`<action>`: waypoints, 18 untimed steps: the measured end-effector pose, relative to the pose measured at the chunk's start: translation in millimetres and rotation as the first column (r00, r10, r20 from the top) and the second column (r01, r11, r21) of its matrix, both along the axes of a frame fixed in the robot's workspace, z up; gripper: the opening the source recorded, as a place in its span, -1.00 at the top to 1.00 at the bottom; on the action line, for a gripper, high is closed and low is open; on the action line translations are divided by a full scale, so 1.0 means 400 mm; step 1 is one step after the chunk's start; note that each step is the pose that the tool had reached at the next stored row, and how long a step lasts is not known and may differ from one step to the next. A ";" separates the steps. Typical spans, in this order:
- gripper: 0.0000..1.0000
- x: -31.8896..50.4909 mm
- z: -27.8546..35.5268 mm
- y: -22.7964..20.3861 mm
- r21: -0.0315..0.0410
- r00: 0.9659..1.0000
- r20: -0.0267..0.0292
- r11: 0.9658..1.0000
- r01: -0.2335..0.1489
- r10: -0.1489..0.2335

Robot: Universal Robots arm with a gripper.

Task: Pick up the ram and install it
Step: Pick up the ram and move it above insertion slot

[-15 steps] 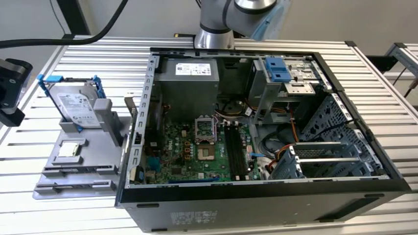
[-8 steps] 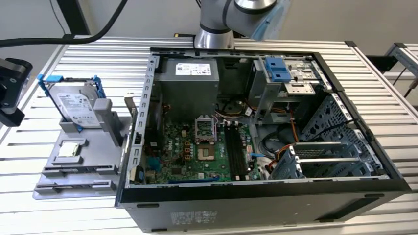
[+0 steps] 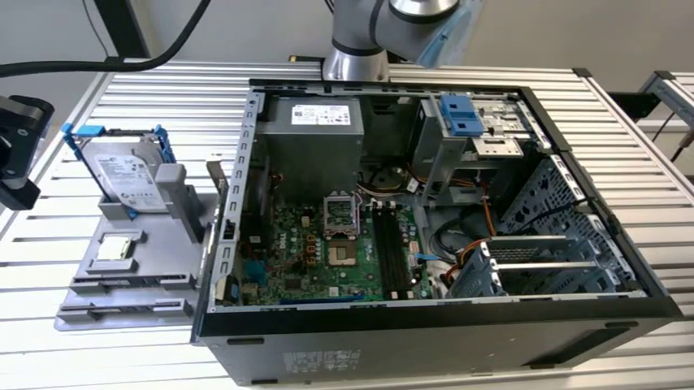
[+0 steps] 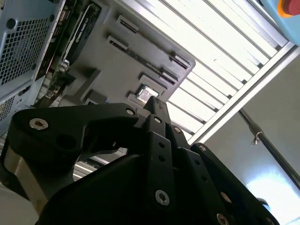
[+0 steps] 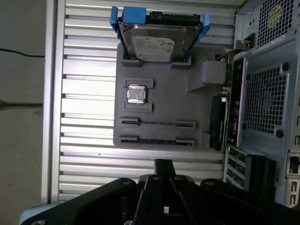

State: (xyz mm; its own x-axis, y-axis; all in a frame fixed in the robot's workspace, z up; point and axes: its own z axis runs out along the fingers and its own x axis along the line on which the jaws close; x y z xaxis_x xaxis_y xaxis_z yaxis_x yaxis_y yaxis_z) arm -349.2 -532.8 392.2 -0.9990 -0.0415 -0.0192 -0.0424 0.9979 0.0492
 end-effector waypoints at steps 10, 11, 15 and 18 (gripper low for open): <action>1.00 0.000 0.000 0.000 0.000 1.000 0.000 1.000 -0.003 0.003; 1.00 0.000 0.000 0.000 0.000 1.000 0.000 1.000 -0.005 0.005; 1.00 -0.001 0.000 0.000 0.000 0.998 0.000 0.998 -0.058 0.058; 1.00 -0.001 0.000 0.000 -0.001 0.994 0.000 0.994 -0.113 0.113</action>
